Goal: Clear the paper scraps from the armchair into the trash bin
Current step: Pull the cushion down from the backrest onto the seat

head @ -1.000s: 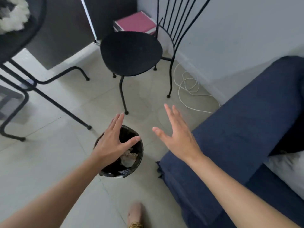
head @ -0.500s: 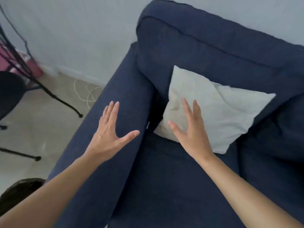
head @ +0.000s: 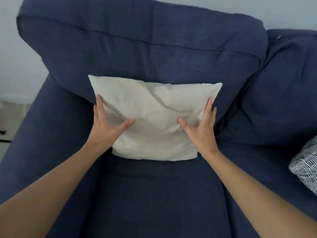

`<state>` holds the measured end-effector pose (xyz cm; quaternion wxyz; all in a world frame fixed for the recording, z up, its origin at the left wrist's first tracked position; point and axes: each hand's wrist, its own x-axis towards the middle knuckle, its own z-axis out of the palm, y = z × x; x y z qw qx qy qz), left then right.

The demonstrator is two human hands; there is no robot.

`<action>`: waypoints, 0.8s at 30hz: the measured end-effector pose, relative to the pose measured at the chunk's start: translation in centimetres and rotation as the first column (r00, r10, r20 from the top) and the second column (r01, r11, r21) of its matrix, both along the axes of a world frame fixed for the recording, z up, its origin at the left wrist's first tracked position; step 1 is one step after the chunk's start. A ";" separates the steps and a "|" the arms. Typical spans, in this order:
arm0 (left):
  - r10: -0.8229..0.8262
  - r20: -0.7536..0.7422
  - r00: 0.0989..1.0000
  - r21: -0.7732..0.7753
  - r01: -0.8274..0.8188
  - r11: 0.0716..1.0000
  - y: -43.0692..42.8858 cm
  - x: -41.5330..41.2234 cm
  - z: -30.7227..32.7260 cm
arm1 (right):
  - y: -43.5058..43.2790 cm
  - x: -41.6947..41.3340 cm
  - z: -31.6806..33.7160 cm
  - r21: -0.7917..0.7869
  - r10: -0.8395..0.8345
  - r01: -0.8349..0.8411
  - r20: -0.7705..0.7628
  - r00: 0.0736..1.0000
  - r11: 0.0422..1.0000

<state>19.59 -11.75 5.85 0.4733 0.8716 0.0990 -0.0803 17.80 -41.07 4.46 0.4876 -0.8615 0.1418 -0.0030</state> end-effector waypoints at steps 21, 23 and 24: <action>0.066 -0.449 0.891 0.265 0.062 0.962 -1.8 -13.9 -1.8 | -0.4 -14.7 -0.6 -0.097 0.031 -0.095 -0.521 0.853 0.991; 0.062 -0.504 0.861 0.278 0.094 0.956 -1.6 -16.7 -3.3 | -0.1 -17.8 -2.1 -0.115 0.008 -0.090 -0.575 0.818 0.989; 0.065 -0.526 0.848 0.286 0.104 0.953 -1.4 -17.9 -4.1 | 0.2 -19.0 -2.6 -0.121 0.002 -0.092 -0.592 0.806 0.988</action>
